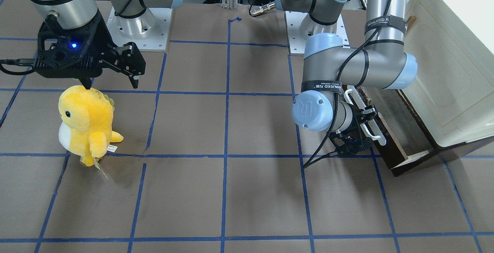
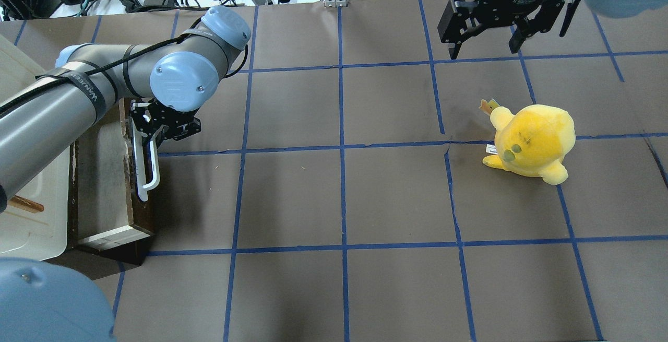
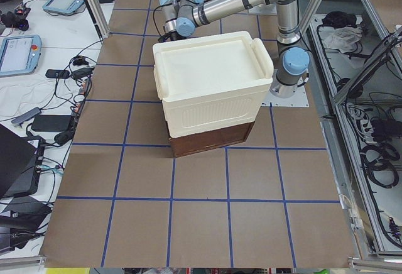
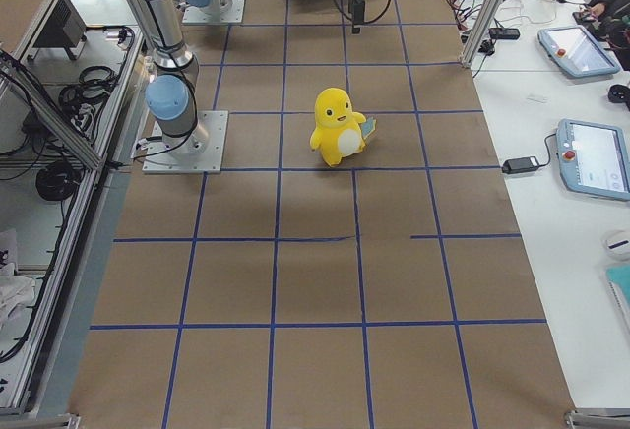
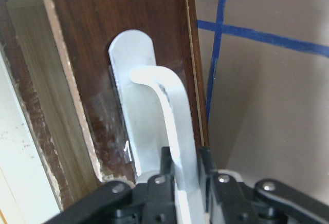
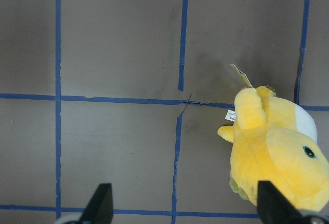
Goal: Pull drawer sideways
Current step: 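Keep pulling the drawer outward with the left gripper toward the table center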
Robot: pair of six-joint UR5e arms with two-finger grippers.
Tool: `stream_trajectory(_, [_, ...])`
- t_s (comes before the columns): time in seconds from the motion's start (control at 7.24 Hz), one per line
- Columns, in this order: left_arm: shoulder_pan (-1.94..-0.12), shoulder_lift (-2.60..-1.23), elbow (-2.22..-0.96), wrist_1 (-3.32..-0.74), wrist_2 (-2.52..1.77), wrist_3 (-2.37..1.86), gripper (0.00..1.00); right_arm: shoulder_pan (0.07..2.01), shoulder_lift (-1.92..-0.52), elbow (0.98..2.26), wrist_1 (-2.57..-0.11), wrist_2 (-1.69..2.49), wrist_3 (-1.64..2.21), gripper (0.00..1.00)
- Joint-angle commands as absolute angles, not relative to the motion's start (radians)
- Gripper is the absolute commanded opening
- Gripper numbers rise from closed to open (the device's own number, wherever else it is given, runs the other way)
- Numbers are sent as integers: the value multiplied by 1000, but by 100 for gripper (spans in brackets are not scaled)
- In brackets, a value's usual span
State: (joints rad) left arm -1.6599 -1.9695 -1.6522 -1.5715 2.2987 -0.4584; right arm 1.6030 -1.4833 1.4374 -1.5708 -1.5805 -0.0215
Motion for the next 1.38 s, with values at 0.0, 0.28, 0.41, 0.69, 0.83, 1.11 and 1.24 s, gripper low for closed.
stream_trajectory(0.0, [-1683, -1988, -1617, -1614, 2286, -503, 0, 1603, -1483, 1437, -1571, -1580, -21, 100])
stream_trajectory(0.28, [-1693, -1997, -1600, -1629, 2277, -514, 0, 1603, -1483, 1437, -1571, -1580, -21, 100])
stream_trajectory(0.41, [-1701, -2003, -1591, -1631, 2267, -537, 0, 1603, -1483, 1437, -1571, -1580, -23, 100])
stream_trajectory(0.69, [-1712, -2017, -1569, -1653, 2264, -555, 0, 1603, -1483, 1437, -1571, -1580, -21, 100])
stream_trajectory(0.83, [-1721, -2022, -1562, -1657, 2264, -558, 0, 1603, -1483, 1437, -1571, -1580, -21, 100])
stream_trajectory(1.11, [-1727, -2025, -1560, -1660, 2264, -558, 4, 1603, -1483, 1437, -1571, -1580, -21, 100])
stream_trajectory(1.24, [-1727, -2025, -1560, -1660, 2266, -557, 56, 1603, -1483, 1437, -1571, -1582, -21, 100])
